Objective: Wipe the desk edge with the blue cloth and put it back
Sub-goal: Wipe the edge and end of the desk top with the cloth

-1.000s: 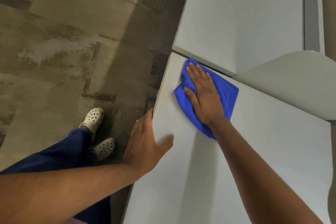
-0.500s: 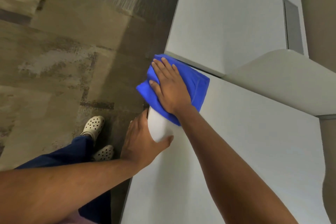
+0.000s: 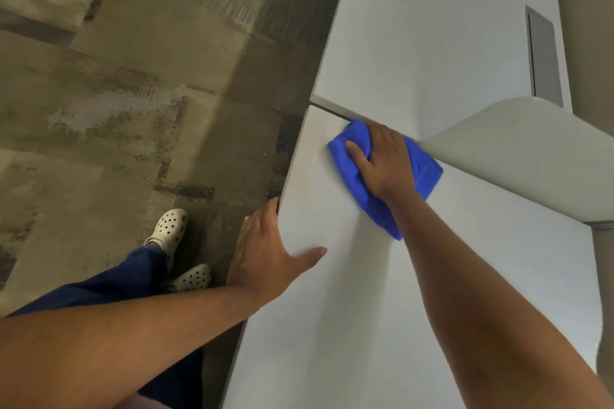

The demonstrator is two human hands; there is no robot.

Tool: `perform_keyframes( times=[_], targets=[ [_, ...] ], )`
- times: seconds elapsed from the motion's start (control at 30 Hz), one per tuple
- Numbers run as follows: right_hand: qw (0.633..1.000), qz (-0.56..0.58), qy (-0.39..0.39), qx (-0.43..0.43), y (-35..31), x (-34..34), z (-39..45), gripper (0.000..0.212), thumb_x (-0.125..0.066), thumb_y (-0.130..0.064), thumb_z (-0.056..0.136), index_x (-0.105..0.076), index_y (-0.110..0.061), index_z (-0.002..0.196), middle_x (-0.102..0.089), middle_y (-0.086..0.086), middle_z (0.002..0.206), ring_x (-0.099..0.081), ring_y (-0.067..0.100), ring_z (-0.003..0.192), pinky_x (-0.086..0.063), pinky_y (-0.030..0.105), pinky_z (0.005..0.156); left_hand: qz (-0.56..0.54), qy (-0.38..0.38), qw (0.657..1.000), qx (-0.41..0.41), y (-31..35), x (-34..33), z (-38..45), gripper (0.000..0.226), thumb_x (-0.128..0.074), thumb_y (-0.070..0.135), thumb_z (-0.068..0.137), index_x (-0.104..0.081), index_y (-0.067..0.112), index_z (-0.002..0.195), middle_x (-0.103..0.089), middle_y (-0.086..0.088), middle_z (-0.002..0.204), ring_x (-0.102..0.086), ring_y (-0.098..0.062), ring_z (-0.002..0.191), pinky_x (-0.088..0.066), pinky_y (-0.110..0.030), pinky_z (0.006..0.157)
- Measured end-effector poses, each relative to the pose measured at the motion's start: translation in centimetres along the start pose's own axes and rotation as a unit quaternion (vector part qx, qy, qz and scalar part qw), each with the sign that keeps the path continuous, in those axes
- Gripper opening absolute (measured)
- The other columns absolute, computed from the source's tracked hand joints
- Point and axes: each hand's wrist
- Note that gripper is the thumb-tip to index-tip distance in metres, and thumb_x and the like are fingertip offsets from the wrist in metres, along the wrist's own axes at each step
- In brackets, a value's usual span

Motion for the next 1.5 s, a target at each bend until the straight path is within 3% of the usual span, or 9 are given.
perform_keyframes(
  times=[0.3, 0.5, 0.6, 0.7, 0.77, 1.0, 1.27, 1.4, 1.5],
  targets=[
    [0.997, -0.052, 0.027, -0.052, -7.2, -3.2, 1.1, 0.061, -0.03, -0.05, 0.11, -0.044, -0.009, 0.154, -0.053, 0.013, 0.154, -0.047, 0.035, 0.144, -0.025, 0.049, 0.128, 0.028, 0.025, 0.999, -0.01, -0.6, -0.7, 0.3, 0.12, -0.076, 0.083, 0.068, -0.027, 0.024, 0.16, -0.049, 0.0, 0.156, -0.045, -0.022, 0.143, -0.041, -0.046, 0.121],
    [0.997, -0.03, -0.045, 0.057, -8.4, -3.9, -2.3, 0.068, -0.023, -0.05, 0.113, -0.008, -0.017, 0.17, -0.008, 0.001, 0.18, -0.001, 0.022, 0.166, 0.0, 0.041, 0.135, 0.096, 0.0, 0.991, -0.088, -1.2, -0.1, -0.8, 0.109, -0.055, 0.074, 0.092, -0.009, 0.011, 0.169, -0.015, -0.011, 0.177, -0.017, -0.025, 0.164, -0.018, -0.045, 0.134],
    [0.991, -0.028, -0.079, 0.109, -7.0, -3.5, -5.6, 0.07, -0.017, -0.057, 0.111, -0.005, -0.022, 0.171, -0.003, -0.005, 0.18, 0.004, 0.016, 0.166, 0.005, 0.037, 0.134, 0.197, -0.021, 0.945, -0.26, -4.2, 1.5, -3.4, 0.088, -0.041, 0.056, 0.108, -0.007, 0.001, 0.168, -0.001, -0.018, 0.179, -0.004, -0.029, 0.166, -0.017, -0.049, 0.133],
    [0.987, -0.045, -0.1, 0.12, -6.4, -3.6, -7.3, 0.076, -0.016, -0.064, 0.109, -0.002, -0.022, 0.17, -0.001, -0.005, 0.18, 0.006, 0.015, 0.166, 0.003, 0.039, 0.134, 0.287, -0.077, 0.844, -0.447, -7.0, 2.7, -4.7, 0.077, -0.044, 0.045, 0.109, -0.02, -0.001, 0.166, -0.011, -0.02, 0.178, -0.01, -0.034, 0.165, -0.017, -0.055, 0.129],
    [0.986, -0.053, -0.104, 0.122, -6.4, -3.4, -6.5, 0.078, -0.018, -0.065, 0.108, -0.003, -0.02, 0.17, -0.002, -0.003, 0.18, 0.004, 0.017, 0.166, 0.001, 0.04, 0.135, 0.312, -0.114, 0.796, -0.505, -7.3, 3.0, -4.1, 0.073, -0.047, 0.044, 0.105, -0.033, 0.003, 0.164, -0.022, -0.017, 0.176, -0.014, -0.033, 0.165, -0.011, -0.061, 0.129],
    [0.996, -0.027, -0.063, 0.05, -9.1, -3.7, -0.4, 0.073, -0.028, -0.052, 0.111, -0.008, -0.014, 0.17, -0.008, 0.004, 0.18, -0.004, 0.024, 0.166, -0.003, 0.044, 0.135, 0.322, -0.162, 0.774, -0.52, -6.9, 3.3, -3.2, 0.077, -0.055, 0.042, 0.094, -0.041, 0.005, 0.161, -0.032, -0.017, 0.172, -0.017, -0.033, 0.164, -0.011, -0.062, 0.129],
    [0.992, -0.021, -0.083, 0.094, -10.3, -4.5, -6.8, 0.073, -0.013, -0.057, 0.11, -0.006, -0.016, 0.17, -0.007, 0.002, 0.18, -0.001, 0.02, 0.166, 0.0, 0.04, 0.135, 0.331, -0.179, 0.671, -0.638, -5.2, 5.5, 1.5, 0.068, -0.048, 0.05, 0.106, -0.049, 0.005, 0.157, -0.043, -0.015, 0.167, -0.036, -0.026, 0.158, -0.031, -0.046, 0.129],
    [0.982, -0.01, -0.093, 0.165, -7.7, -3.6, -4.5, 0.068, -0.024, -0.051, 0.112, -0.014, -0.017, 0.17, -0.013, 0.0, 0.179, -0.005, 0.018, 0.166, 0.0, 0.038, 0.135, 0.33, -0.175, 0.662, -0.65, -5.6, 4.9, 2.6, 0.067, -0.044, 0.046, 0.105, -0.046, 0.005, 0.159, -0.041, -0.014, 0.168, -0.037, -0.027, 0.158, -0.033, -0.047, 0.128],
    [0.988, -0.002, -0.073, 0.133, -6.4, -2.9, -1.5, 0.064, -0.029, -0.046, 0.114, -0.016, -0.017, 0.17, -0.016, 0.0, 0.178, -0.008, 0.018, 0.166, -0.006, 0.042, 0.135, 0.337, -0.165, 0.666, -0.645, -5.9, 4.6, 2.2, 0.069, -0.046, 0.044, 0.102, -0.044, 0.005, 0.16, -0.04, -0.013, 0.169, -0.037, -0.028, 0.158, -0.031, -0.048, 0.128]
  ],
)
Point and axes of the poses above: each hand's wrist, its own z-axis towards the middle knuckle, its own x-axis out of the back of the hand, y = z × x
